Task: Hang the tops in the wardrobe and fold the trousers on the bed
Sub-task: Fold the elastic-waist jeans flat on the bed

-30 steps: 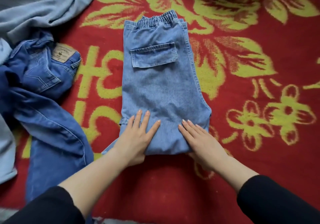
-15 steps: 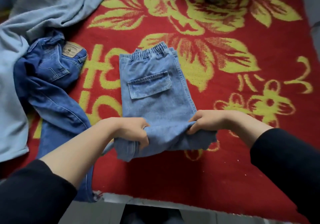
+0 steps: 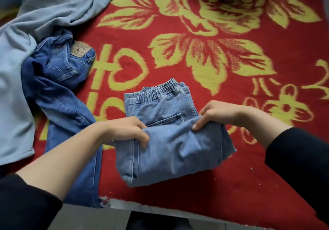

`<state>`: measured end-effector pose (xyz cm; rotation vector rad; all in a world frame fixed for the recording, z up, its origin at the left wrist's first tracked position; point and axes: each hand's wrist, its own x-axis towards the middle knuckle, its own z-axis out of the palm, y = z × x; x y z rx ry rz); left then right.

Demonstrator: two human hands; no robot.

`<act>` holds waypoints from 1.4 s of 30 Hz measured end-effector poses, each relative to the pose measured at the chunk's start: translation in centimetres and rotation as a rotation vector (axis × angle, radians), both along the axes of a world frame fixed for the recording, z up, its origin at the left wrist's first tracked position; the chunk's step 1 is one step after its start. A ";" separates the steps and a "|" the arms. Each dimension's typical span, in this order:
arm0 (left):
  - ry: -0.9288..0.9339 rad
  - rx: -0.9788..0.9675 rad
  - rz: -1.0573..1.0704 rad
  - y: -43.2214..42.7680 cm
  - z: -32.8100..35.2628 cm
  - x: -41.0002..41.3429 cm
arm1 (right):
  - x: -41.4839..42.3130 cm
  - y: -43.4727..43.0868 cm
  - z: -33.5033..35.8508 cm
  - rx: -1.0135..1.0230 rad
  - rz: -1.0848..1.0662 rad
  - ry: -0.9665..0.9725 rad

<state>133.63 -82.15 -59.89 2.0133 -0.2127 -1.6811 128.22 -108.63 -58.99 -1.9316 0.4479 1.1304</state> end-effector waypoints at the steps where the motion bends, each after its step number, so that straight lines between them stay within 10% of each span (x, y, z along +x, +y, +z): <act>1: -0.087 -0.009 0.010 0.2 0.1 0.8 | 0.8 0.1 0.4 -0.014 -0.010 -0.058; 19: -1.038 0.039 -0.052 -1.1 -6.1 5.3 | 7.4 3.5 -6.4 -0.536 0.206 -0.798; 24: -0.928 0.132 -0.309 -1.3 -8.0 4.2 | 7.2 3.9 -8.2 -0.559 0.489 -0.602; 42: -0.603 0.257 -0.185 -0.4 -6.8 6.7 | 11.9 6.5 -6.8 -0.546 0.477 -0.195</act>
